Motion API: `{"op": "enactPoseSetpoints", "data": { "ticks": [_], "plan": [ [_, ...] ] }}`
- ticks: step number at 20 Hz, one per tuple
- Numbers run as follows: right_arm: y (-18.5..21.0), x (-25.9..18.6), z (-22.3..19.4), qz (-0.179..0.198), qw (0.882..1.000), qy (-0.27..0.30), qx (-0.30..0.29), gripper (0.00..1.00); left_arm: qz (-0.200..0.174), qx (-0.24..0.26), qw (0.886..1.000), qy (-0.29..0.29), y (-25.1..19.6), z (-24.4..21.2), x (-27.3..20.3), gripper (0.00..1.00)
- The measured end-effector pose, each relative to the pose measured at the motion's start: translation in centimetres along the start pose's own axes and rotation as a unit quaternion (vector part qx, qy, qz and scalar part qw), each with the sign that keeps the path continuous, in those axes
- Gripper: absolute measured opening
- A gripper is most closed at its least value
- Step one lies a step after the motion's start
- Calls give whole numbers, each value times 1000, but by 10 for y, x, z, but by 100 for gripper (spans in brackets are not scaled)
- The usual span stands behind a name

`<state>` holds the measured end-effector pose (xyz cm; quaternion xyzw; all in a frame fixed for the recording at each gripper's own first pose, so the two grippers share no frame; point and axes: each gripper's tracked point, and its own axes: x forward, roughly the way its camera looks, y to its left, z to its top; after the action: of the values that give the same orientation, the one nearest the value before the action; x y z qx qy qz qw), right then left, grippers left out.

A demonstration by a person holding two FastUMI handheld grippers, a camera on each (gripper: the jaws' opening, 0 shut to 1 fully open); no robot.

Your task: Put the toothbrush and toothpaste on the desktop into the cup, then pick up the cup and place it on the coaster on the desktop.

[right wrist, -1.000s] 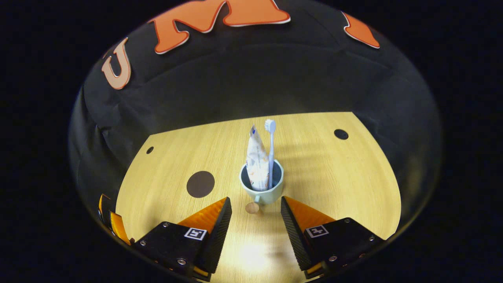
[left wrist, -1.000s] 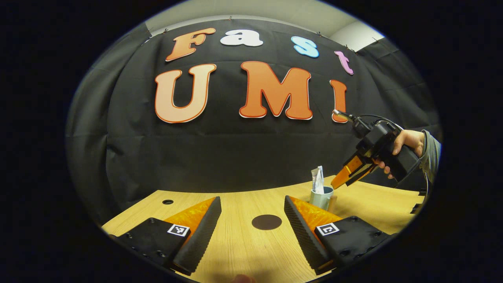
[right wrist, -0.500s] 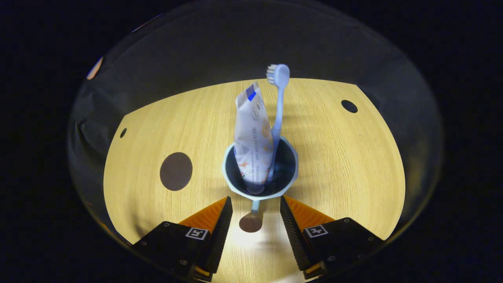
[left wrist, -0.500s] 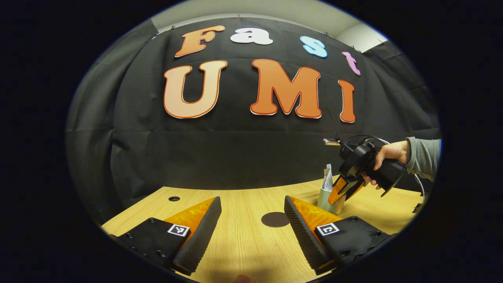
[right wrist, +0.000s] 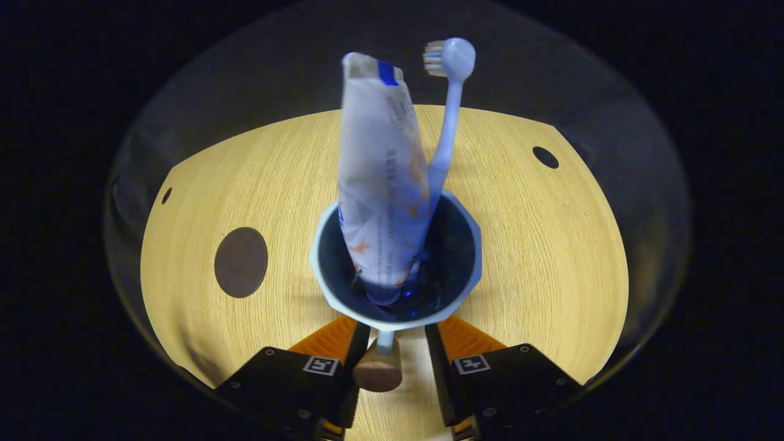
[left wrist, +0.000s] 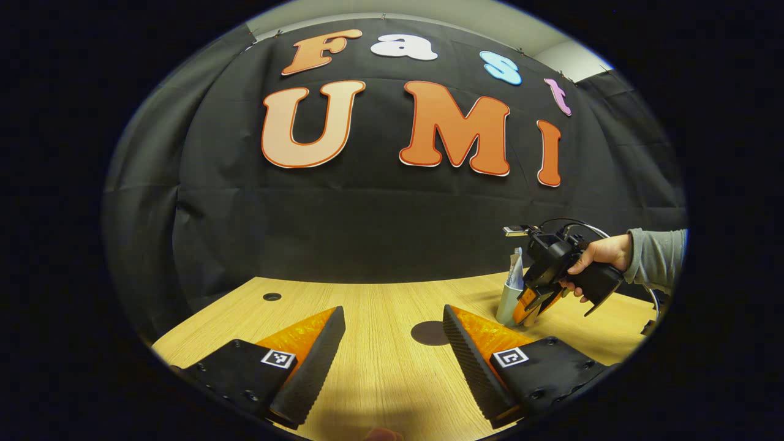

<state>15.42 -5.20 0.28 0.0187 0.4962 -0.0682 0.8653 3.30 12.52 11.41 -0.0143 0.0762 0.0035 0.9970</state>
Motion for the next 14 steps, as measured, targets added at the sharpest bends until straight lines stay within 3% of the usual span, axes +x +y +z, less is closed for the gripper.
{"op": "enactPoseSetpoints", "data": {
  "ticks": [1,2,7,8,10,14],
  "plan": [
    [0,2,0,2,1000,1,2,48,4,-2,1000,7,2,-3,-2,100],
    [0,-3,2,1,1000,-3,5,30,6,-4,1000,11,1,-2,-3,100],
    [-2,2,4,-12,999,-21,-29,27,15,-8,1000,10,4,-2,-3,99],
    [-2,2,5,-11,999,-25,-36,31,20,-10,1000,12,5,-3,-5,99],
    [-4,2,6,-18,998,-30,-51,27,24,-14,999,19,7,-5,-9,99],
    [-1,-2,12,-5,997,-43,-58,26,37,-20,999,21,20,-6,-19,99]
  ]
}}
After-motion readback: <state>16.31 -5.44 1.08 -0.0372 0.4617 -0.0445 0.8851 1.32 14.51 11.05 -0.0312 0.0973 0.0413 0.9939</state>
